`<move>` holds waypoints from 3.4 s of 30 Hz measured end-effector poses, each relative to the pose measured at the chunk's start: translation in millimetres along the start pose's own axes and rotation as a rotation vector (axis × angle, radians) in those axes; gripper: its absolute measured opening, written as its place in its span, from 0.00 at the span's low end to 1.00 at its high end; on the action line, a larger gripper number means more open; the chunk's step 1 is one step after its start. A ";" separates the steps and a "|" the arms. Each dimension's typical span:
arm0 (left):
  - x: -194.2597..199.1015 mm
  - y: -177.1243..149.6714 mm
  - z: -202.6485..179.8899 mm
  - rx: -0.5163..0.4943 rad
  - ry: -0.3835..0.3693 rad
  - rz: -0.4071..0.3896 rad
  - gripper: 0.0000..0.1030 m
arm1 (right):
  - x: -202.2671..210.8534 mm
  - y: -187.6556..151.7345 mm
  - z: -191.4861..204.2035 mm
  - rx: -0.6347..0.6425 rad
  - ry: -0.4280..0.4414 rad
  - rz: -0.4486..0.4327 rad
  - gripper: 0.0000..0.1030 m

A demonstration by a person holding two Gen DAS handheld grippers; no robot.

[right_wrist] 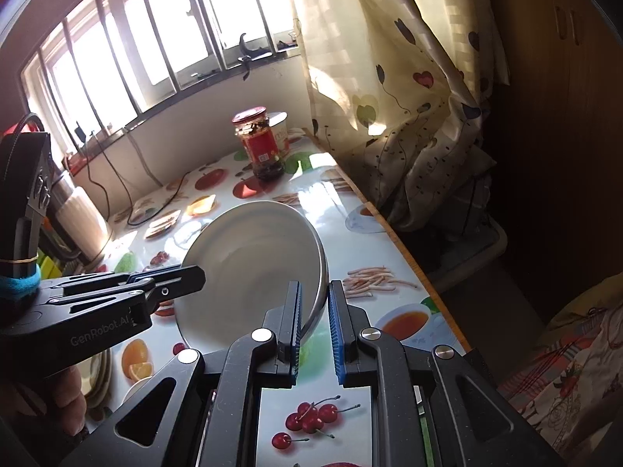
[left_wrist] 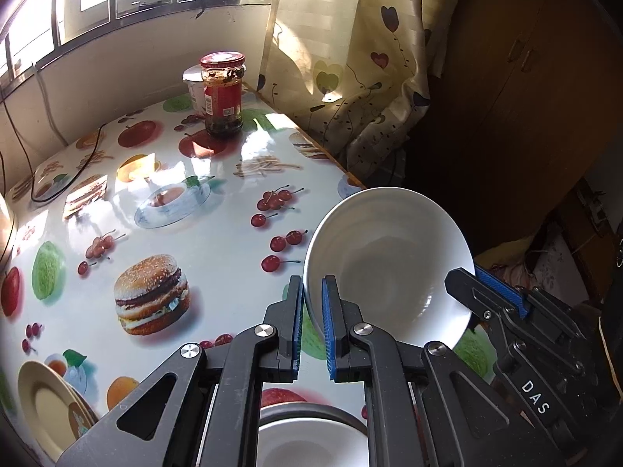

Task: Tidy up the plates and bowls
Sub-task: 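Carry the gripped white bowl toward the nested bowls with both tools, then lower the gripped white bowl into the nested bowls with both tools, then open both tools and lift them off the nested bowls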

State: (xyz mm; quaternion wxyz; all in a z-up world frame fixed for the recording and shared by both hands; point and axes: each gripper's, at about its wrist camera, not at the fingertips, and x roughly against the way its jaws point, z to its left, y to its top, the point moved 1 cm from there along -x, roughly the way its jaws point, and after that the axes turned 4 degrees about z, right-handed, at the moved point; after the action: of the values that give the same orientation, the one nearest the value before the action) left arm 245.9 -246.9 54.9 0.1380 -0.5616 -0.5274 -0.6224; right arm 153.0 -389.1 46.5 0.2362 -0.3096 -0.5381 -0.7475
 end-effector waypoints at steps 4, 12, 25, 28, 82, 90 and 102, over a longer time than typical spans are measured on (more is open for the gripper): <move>11.7 -7.8 3.7 0.011 -0.009 -0.013 0.09 | 12.3 -5.4 8.5 0.009 0.006 -0.015 0.14; 31.7 -27.1 9.0 0.011 -0.005 -0.035 0.09 | 29.7 -19.8 24.2 0.025 0.021 -0.023 0.14; 56.3 -61.0 22.4 0.044 -0.017 -0.060 0.09 | 50.9 -45.1 47.0 0.044 0.043 -0.026 0.14; 59.1 -69.9 26.0 0.051 -0.012 -0.059 0.09 | 53.5 -52.1 52.1 0.049 0.051 -0.021 0.14; 50.0 -138.2 53.6 0.198 0.005 0.044 0.09 | 24.1 -105.1 70.6 0.049 0.129 0.136 0.16; 49.9 -138.8 54.5 0.204 0.001 0.035 0.10 | 22.2 -104.7 71.5 0.047 0.135 0.135 0.18; 67.2 -143.2 50.3 0.171 0.067 -0.066 0.19 | 26.2 -105.7 71.3 0.058 0.124 0.100 0.37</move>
State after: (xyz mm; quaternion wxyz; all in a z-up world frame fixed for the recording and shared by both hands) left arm 142.1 -119.7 30.4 0.1824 -0.5092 -0.5918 -0.5977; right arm 77.1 -289.2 12.0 0.3149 -0.2823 -0.5278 -0.7366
